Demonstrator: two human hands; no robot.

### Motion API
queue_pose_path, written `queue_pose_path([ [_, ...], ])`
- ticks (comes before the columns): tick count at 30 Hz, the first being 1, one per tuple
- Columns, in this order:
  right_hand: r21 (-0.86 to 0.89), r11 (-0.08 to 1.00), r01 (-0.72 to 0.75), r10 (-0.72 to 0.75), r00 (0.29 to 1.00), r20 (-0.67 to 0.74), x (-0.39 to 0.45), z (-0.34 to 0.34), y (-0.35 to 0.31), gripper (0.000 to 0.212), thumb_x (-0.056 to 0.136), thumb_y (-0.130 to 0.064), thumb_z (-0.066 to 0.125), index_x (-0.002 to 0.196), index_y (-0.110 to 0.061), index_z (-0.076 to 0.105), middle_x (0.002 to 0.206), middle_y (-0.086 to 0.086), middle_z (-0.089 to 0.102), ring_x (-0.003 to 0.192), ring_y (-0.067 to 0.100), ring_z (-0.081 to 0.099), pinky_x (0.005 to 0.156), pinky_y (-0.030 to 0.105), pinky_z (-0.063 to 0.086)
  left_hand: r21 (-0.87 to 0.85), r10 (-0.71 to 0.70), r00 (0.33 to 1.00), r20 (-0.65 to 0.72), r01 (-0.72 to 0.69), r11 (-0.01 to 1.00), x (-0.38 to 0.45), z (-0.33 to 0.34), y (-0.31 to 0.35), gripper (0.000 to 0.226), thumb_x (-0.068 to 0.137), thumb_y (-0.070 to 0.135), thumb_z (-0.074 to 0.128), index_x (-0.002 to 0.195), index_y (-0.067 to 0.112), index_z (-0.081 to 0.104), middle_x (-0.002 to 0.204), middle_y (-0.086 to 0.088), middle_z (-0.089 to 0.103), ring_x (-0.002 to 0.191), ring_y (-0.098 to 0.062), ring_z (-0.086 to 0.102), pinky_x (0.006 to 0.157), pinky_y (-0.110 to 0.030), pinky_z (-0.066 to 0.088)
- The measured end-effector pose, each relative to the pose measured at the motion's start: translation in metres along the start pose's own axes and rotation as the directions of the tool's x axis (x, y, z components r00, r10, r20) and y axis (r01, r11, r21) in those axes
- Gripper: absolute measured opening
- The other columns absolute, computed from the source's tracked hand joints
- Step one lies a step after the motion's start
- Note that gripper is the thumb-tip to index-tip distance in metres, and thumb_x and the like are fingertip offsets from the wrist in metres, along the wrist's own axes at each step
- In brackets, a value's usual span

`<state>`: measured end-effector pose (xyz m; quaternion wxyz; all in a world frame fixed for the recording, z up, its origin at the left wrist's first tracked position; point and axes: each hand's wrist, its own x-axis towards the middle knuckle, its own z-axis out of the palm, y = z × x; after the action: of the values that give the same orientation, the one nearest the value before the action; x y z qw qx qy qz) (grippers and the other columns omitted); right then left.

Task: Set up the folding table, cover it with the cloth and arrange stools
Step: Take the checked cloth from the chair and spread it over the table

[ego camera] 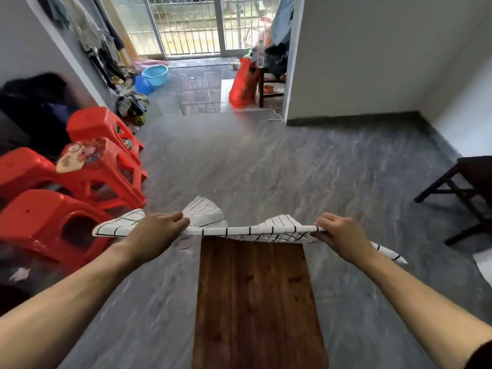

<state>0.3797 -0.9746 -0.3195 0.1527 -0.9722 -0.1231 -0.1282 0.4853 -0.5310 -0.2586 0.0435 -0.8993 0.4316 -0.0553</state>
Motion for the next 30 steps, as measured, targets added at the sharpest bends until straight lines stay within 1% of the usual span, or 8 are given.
queue_pose_path([
  [3,0.016,0.999,-0.038,0.037,0.998,0.043,-0.031,0.007,-0.007,0.022,0.076,-0.023,0.084,0.078,-0.015,0.063,0.076,-0.001,0.062,0.056,0.026,0.061,0.047,0.028,0.042,-0.048,0.006,1.000,0.008,-0.005,0.999,-0.026,0.018,0.023,0.039,0.060,0.007,0.083,0.079,0.017,0.051,0.070,-0.001,0.051,0.050,-0.027,0.056,0.041,-0.029,0.032],
  [5,0.009,0.999,-0.052,0.051,0.997,0.062,-0.054,0.011,-0.017,0.025,0.073,-0.024,0.086,0.076,-0.014,0.063,0.075,-0.001,0.063,0.056,0.025,0.061,0.047,0.026,0.041,-0.075,0.006,1.000,0.011,-0.005,0.997,-0.045,0.029,0.039,0.040,0.059,0.006,0.083,0.079,0.018,0.050,0.070,0.000,0.051,0.049,-0.026,0.056,0.042,-0.028,0.027],
  [11,-0.024,0.995,-0.095,0.097,0.989,0.112,-0.114,0.012,-0.056,0.025,0.072,-0.025,0.086,0.074,-0.016,0.062,0.073,-0.004,0.061,0.057,0.024,0.061,0.051,0.024,0.037,-0.181,-0.043,0.999,0.015,0.045,0.982,-0.107,0.056,0.078,0.046,0.059,0.003,0.080,0.084,0.021,0.046,0.073,0.002,0.052,0.049,-0.027,0.057,0.036,-0.033,0.041],
  [15,-0.048,0.992,-0.119,0.124,0.985,0.122,-0.150,0.004,-0.079,0.022,0.075,-0.026,0.083,0.075,-0.016,0.063,0.073,-0.006,0.059,0.058,0.019,0.060,0.053,0.020,0.031,-0.209,-0.023,1.000,-0.021,0.019,0.978,-0.138,0.062,0.106,0.049,0.054,0.003,0.084,0.084,0.020,0.049,0.073,0.003,0.054,0.049,-0.024,0.057,0.038,-0.027,0.037],
  [18,-0.056,0.993,-0.108,0.114,0.987,0.115,-0.178,0.002,-0.086,0.019,0.077,-0.025,0.081,0.078,-0.016,0.064,0.074,-0.007,0.058,0.058,0.019,0.059,0.052,0.021,0.034,-0.216,-0.040,0.997,-0.059,0.027,0.976,-0.152,0.066,0.126,0.049,0.053,0.003,0.085,0.084,0.019,0.051,0.072,0.003,0.054,0.050,-0.024,0.057,0.038,-0.027,0.036],
  [23,-0.052,0.987,-0.150,0.156,0.976,0.152,-0.229,0.000,-0.093,0.024,0.077,-0.024,0.083,0.080,-0.021,0.060,0.075,-0.007,0.057,0.058,0.025,0.059,0.047,0.030,0.044,-0.184,-0.010,1.000,-0.011,0.008,0.983,-0.184,0.068,0.170,0.046,0.052,0.005,0.086,0.082,0.018,0.054,0.071,0.003,0.054,0.049,-0.020,0.055,0.039,-0.026,0.036],
  [26,-0.050,0.985,-0.166,0.172,0.971,0.168,-0.246,0.001,-0.097,0.025,0.074,-0.023,0.085,0.079,-0.021,0.061,0.076,-0.007,0.059,0.058,0.025,0.061,0.048,0.024,0.036,-0.192,-0.027,1.000,0.002,0.027,0.981,-0.195,0.068,0.187,0.047,0.048,0.000,0.085,0.081,0.017,0.055,0.070,0.001,0.054,0.049,-0.021,0.055,0.042,-0.024,0.030],
  [30,-0.052,0.985,-0.166,0.173,0.955,0.239,-0.269,0.020,-0.092,0.030,0.069,-0.020,0.087,0.076,-0.022,0.058,0.076,-0.008,0.059,0.058,0.023,0.061,0.050,0.024,0.031,-0.211,-0.092,0.994,0.062,0.103,0.972,-0.212,0.089,0.214,0.048,0.047,-0.008,0.074,0.081,0.017,0.049,0.071,0.002,0.052,0.050,-0.023,0.054,0.039,-0.026,0.036],
])
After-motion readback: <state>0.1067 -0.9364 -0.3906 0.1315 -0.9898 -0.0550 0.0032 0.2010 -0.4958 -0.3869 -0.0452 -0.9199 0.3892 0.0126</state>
